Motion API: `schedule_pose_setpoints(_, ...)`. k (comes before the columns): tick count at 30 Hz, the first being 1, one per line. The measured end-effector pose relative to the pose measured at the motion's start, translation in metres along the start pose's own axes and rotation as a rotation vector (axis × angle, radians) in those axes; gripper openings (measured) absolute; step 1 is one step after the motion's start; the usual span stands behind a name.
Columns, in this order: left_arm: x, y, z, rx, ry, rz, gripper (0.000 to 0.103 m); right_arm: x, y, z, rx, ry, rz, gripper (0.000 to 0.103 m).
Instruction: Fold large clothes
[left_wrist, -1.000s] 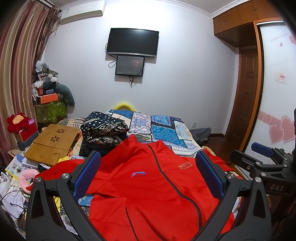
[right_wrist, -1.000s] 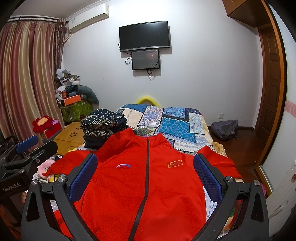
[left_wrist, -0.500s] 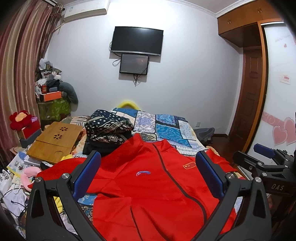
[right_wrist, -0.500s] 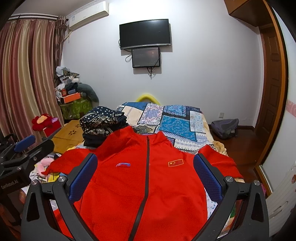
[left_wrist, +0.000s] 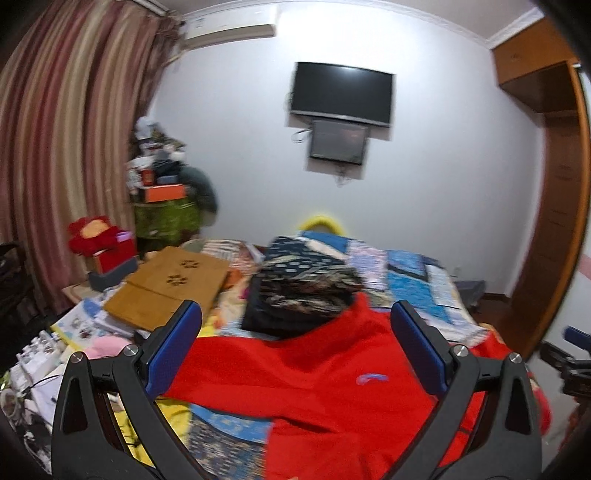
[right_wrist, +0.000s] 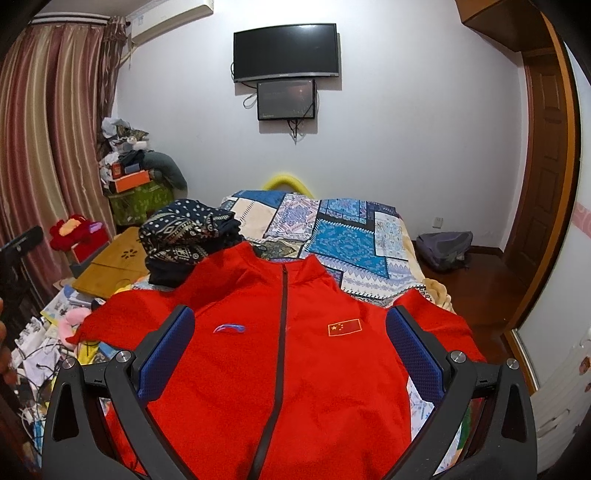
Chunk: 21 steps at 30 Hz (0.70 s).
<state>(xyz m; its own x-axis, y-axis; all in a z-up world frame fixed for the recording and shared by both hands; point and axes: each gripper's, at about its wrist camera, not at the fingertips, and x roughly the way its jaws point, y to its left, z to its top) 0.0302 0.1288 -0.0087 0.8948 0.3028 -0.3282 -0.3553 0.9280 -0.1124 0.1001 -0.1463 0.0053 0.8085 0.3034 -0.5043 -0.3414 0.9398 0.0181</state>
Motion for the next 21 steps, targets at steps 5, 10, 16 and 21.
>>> schedule_pose_setpoints(5, 0.04, 0.047, -0.006, -0.055, 0.078, 0.119, 0.103, 0.022, 0.0, 0.004, -0.003, 0.041, -0.004, 0.103)
schedule_pose_setpoints(10, 0.09, 0.104, -0.032, -0.178, 0.214, 0.143, 0.103, 0.047, 0.0, 0.006, -0.012, 0.091, -0.016, 0.103)
schedule_pose_setpoints(16, 0.144, 0.179, -0.094, -0.414, 0.443, 0.151, 0.103, 0.08, -0.002, 0.004, -0.006, 0.171, -0.002, 0.103)
schedule_pose_setpoints(21, 0.175, 0.22, -0.149, -0.57, 0.598, 0.124, 0.103, 0.104, -0.002, -0.004, 0.035, 0.251, 0.027, 0.103)
